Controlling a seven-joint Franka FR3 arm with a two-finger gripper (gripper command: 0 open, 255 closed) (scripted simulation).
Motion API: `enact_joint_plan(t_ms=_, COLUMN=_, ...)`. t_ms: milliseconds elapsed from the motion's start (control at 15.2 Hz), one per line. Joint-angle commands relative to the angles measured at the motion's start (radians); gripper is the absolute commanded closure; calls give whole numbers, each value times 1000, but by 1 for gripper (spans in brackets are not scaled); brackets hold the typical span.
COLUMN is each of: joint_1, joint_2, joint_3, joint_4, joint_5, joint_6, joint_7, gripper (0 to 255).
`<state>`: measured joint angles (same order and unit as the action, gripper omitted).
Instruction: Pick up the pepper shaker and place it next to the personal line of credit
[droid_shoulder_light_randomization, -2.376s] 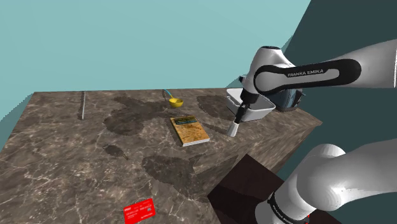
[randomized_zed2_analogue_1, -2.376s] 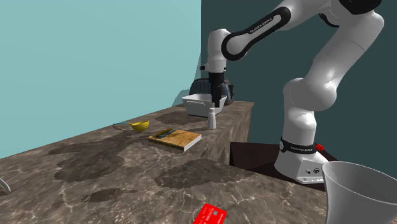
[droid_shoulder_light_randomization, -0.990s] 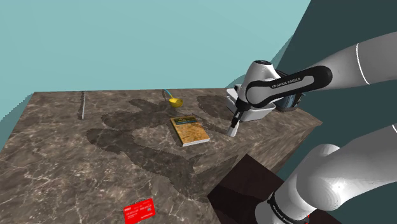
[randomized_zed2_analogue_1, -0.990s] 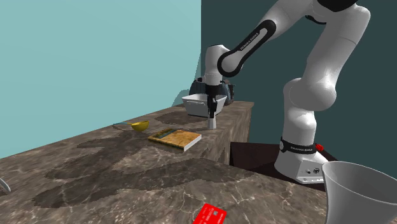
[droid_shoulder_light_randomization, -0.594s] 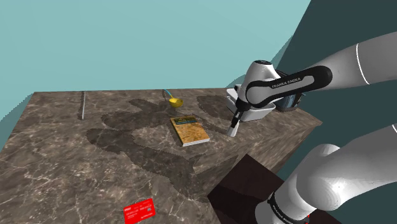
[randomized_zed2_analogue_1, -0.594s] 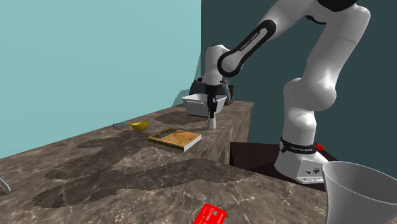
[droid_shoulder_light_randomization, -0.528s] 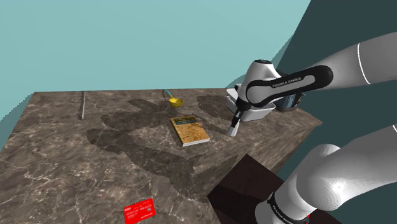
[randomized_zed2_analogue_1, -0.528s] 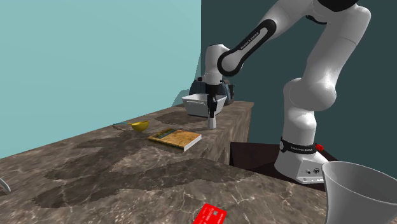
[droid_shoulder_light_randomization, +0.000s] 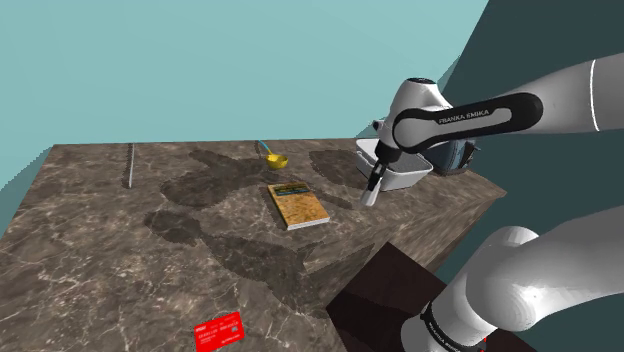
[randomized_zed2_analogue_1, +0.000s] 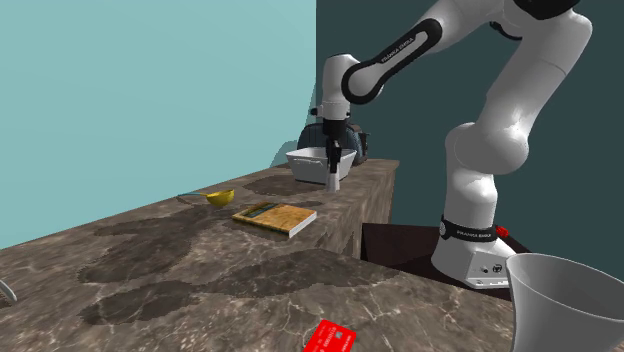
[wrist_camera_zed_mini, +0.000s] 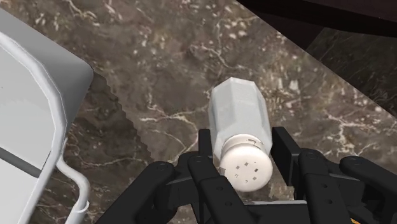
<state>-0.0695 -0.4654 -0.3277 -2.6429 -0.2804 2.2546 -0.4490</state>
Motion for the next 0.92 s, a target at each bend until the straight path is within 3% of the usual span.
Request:
enact_joint_plan(t_ms=0, joint_1=0, joint_2=-16, joint_3=5, joint_4=14, joint_5=3, joint_6=-30, joint_7=-2, gripper=255)
enact_joint_plan(t_ms=858, joint_1=7, joint_2=-88, joint_3=34, joint_4=140, joint_5=26, joint_6=-228, joint_7=-16, gripper=255)
